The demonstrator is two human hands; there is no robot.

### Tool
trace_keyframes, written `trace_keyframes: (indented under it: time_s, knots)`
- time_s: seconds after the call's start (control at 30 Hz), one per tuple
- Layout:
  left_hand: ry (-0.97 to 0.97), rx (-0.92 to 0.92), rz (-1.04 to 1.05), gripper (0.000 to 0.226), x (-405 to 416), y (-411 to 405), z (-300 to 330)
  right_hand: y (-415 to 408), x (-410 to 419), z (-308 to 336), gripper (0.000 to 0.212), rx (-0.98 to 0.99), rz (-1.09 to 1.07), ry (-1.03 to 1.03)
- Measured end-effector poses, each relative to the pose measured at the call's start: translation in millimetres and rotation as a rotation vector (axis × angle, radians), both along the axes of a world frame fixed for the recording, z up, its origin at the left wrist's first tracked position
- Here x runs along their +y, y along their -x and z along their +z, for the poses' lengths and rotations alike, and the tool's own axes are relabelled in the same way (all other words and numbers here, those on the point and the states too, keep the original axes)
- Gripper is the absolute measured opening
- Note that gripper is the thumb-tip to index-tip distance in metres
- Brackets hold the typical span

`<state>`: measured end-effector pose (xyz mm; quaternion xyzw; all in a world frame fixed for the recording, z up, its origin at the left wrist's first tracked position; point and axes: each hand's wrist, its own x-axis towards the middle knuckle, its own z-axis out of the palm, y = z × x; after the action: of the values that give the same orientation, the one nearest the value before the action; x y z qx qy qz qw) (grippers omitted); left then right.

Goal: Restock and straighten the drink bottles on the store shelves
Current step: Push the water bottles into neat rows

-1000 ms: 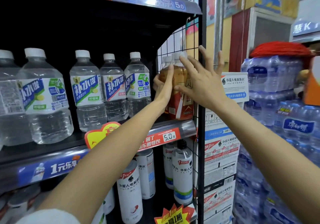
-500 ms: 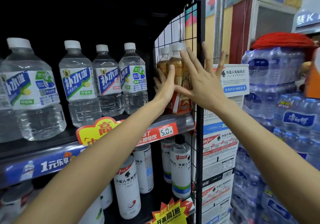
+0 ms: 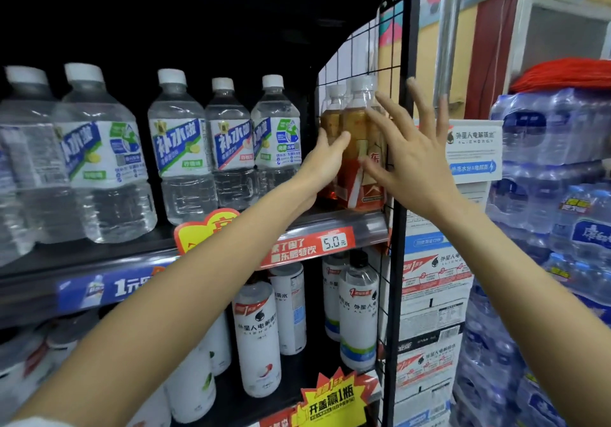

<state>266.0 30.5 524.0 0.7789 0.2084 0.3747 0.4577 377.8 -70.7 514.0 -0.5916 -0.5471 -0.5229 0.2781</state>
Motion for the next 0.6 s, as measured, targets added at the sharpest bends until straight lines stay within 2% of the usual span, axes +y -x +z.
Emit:
trace_keyframes:
  time_s: [0.07, 0.13, 0.2, 0.27, 0.33, 0.47, 0.53, 0.6]
  knots:
    - [-0.099, 0.024, 0.033, 0.063, -5, 23, 4, 10, 3, 0, 0.039, -0.073, 0.105, -0.091]
    - [-0.232, 0.024, 0.089, 0.049, -9, 50, 6, 23, 9, -1, 0.029, -0.115, 0.188, -0.109]
    - [-0.492, -0.013, 0.238, 0.032, -9, 81, 6, 39, 17, -3, 0.027, -0.112, 0.262, -0.075]
    - [-0.807, -0.064, 0.424, 0.027, -1, 108, 6, 55, 26, -3, 0.030, -0.046, 0.319, -0.021]
    - [-1.067, -0.041, 0.577, 0.030, 14, 130, 7, 68, 38, -1, 0.039, 0.113, 0.376, 0.048]
    - [-1.383, 0.073, 0.872, 0.041, 48, 161, 14, 86, 70, 5, 0.070, 0.430, 0.423, 0.197]
    - [-1.417, 0.179, 1.042, 0.051, 57, 172, 11, 93, 78, 5, 0.069, 0.421, 0.371, 0.190]
    - [-1.372, 0.330, 1.146, 0.064, 62, 182, 5, 104, 84, 1, 0.060, 0.310, 0.354, 0.129]
